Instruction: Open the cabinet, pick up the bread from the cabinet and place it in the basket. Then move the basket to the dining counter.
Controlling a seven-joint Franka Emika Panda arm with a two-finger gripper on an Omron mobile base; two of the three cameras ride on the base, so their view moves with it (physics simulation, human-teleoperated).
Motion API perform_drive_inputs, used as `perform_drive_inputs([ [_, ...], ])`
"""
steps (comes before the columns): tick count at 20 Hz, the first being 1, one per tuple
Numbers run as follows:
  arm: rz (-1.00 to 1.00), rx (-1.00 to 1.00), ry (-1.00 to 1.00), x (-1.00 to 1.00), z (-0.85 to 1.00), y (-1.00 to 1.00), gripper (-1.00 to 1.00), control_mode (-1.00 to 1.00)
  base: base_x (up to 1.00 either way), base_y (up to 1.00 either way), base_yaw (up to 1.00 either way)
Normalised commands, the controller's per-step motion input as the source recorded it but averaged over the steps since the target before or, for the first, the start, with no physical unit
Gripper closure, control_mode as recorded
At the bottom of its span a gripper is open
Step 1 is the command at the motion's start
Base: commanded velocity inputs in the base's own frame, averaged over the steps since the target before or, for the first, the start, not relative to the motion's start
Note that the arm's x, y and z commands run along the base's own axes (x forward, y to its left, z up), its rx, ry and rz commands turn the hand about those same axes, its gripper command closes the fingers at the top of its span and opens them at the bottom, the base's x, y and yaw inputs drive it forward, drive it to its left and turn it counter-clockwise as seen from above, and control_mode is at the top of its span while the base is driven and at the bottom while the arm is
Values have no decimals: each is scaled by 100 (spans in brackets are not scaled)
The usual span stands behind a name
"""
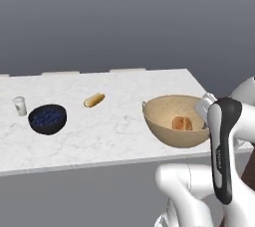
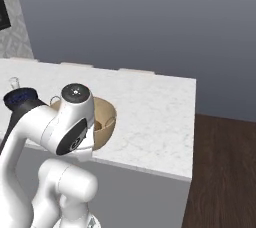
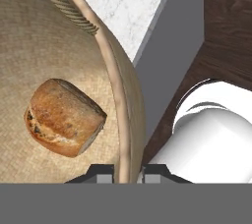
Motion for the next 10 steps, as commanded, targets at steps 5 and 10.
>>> perform_drive_inputs([
  [5, -1, 0, 0, 33, 0, 5, 100, -100, 19, 6, -1],
  [10, 0, 0, 0, 73, 0, 2, 100, -100, 0, 0, 0],
])
